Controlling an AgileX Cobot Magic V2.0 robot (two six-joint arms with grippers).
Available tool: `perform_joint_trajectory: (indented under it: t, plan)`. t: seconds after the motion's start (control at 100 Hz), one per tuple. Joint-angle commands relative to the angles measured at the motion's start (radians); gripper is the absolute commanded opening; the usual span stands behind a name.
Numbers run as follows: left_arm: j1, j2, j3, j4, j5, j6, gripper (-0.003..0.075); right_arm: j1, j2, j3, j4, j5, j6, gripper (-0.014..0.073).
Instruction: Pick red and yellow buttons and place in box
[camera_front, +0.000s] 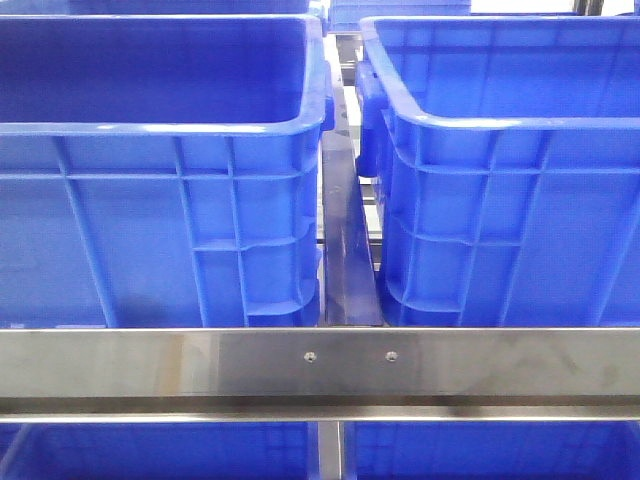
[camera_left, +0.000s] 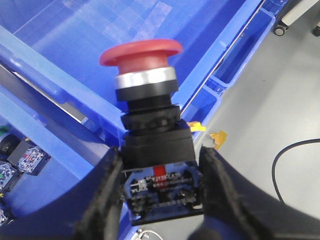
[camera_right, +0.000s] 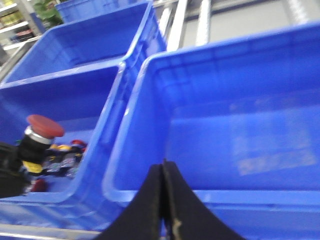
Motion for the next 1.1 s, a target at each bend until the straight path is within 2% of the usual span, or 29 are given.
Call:
perform_joint_trajectory:
  t: [0.0,0.09,0.22,0.3,0.42,0.65,0.82,0.97,1.09]
  plan:
    - [-0.009,-0.033,-0.033,-0.008,-0.055,0.000,-0.0019,0.001,0.038,-0.033,0.085,-0.050,-0.001,-0.0055]
    - [-0.009,-0.033,-0.033,-0.008,-0.055,0.000,-0.0019,0.001,0.053,-0.032,0.149,-0.050,-0.001,0.0013]
    - [-0.009,-0.033,-0.033,-0.008,-0.055,0.000,-0.0019,0.001,0.063,-0.030,0.229,-0.049,-0.001,0.0213]
    - [-0.009,-0.033,-0.033,-0.008,-0.055,0.000,-0.0019,0.001,0.063,-0.030,0.266,-0.055,-0.001,0.0377]
    - [-0.009,-0.033,-0.033,-0.008,-0.053,0.000,-0.0019,0.001,0.063,-0.030,0.331,-0.056,-0.002,0.0502]
    - [-0.009,-0.033,-0.033,-0.008,-0.050,0.000,-0.0019,0.001,0.152,-0.030,0.504,-0.050,-0.060,0.0511]
    - [-0.009,-0.033,-0.033,-0.008,-0.050,0.000,-0.0019,0.001,0.303,-0.030,0.749,0.022,-0.278,0.0511]
    - [-0.009,-0.033,-0.033,-0.008,-0.050,0.000,-0.0019,0.001,0.451,-0.030,1.001,0.138,-0.528,0.0511]
    - [-0.009,-0.033,-0.033,-0.008,-0.050,0.000,-0.0019,0.002,0.552,-0.031,1.155,0.230,-0.649,0.0511]
